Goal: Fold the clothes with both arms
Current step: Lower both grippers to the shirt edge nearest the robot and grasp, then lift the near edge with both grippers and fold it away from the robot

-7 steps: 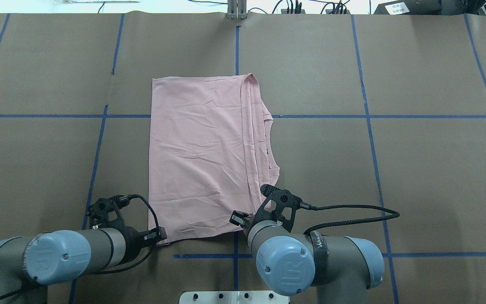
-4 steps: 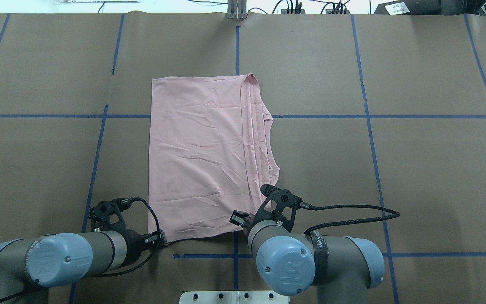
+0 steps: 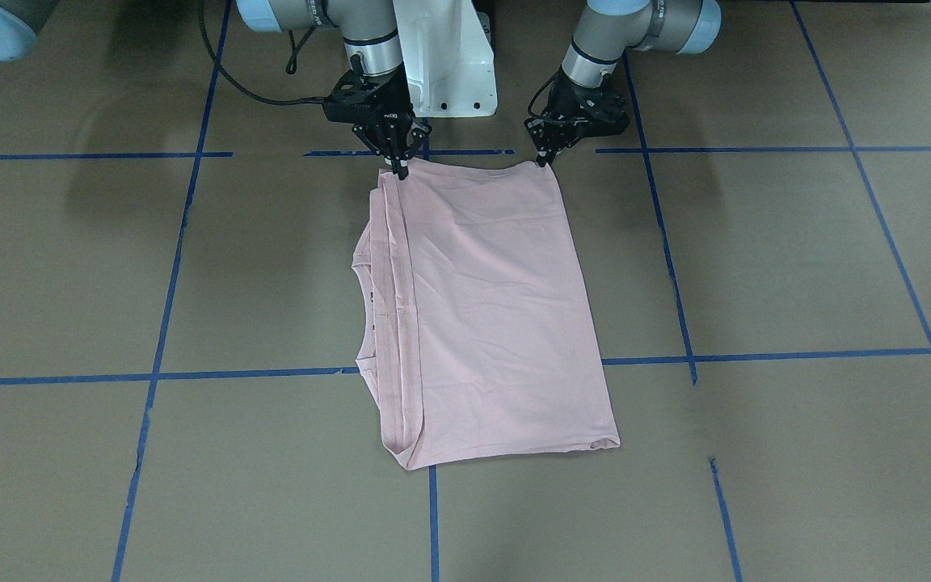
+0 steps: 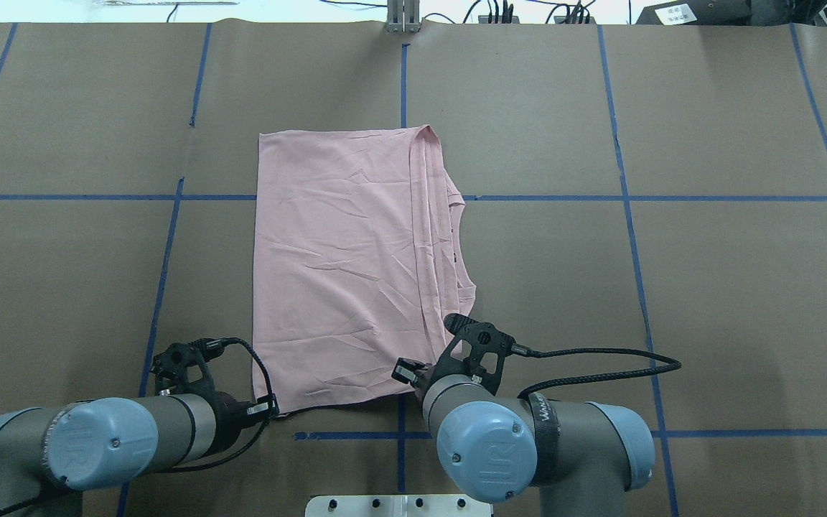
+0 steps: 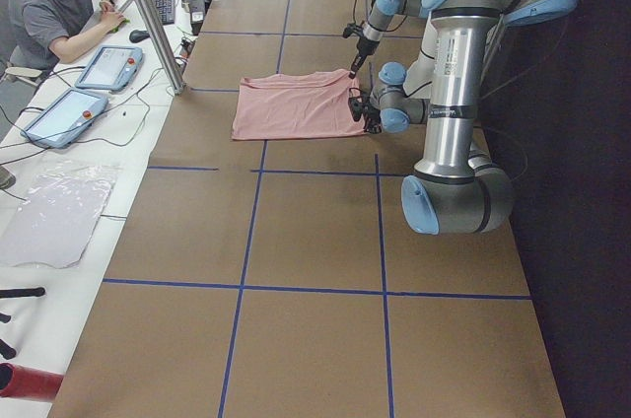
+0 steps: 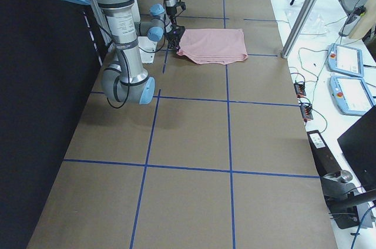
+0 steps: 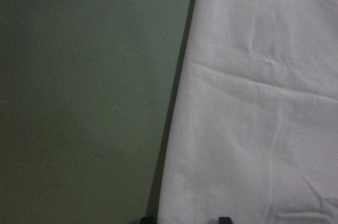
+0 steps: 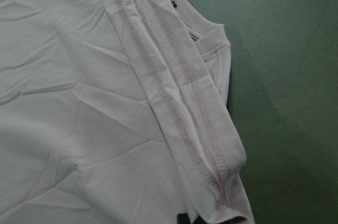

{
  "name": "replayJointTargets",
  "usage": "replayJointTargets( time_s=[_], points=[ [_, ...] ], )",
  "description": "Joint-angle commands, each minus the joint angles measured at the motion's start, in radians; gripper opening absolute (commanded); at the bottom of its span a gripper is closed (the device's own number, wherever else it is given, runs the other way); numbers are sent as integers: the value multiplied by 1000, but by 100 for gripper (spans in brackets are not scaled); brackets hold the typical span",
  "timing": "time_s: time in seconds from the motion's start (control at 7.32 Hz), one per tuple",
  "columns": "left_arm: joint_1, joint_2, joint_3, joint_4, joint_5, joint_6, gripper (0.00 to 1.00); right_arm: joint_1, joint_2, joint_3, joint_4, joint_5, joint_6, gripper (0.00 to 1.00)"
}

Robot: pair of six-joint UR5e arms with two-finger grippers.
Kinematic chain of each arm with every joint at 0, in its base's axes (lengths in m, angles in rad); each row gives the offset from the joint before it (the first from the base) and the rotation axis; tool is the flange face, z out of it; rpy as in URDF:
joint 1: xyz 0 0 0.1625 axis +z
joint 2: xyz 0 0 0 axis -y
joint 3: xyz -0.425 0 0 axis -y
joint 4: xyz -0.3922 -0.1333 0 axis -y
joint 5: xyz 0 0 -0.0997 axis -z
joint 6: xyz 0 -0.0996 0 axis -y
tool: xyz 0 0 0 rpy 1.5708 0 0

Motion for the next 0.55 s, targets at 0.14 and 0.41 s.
replayJointTargets(
  time_s=[0.14,0.41],
  points=[
    [-4,1,-36,2,-3,8,0,2,-10,12,-3,0,0,0],
    [-7,-13,-242,203,-55,89,0,-18,-40,229,-207,3,1,0]
  ],
)
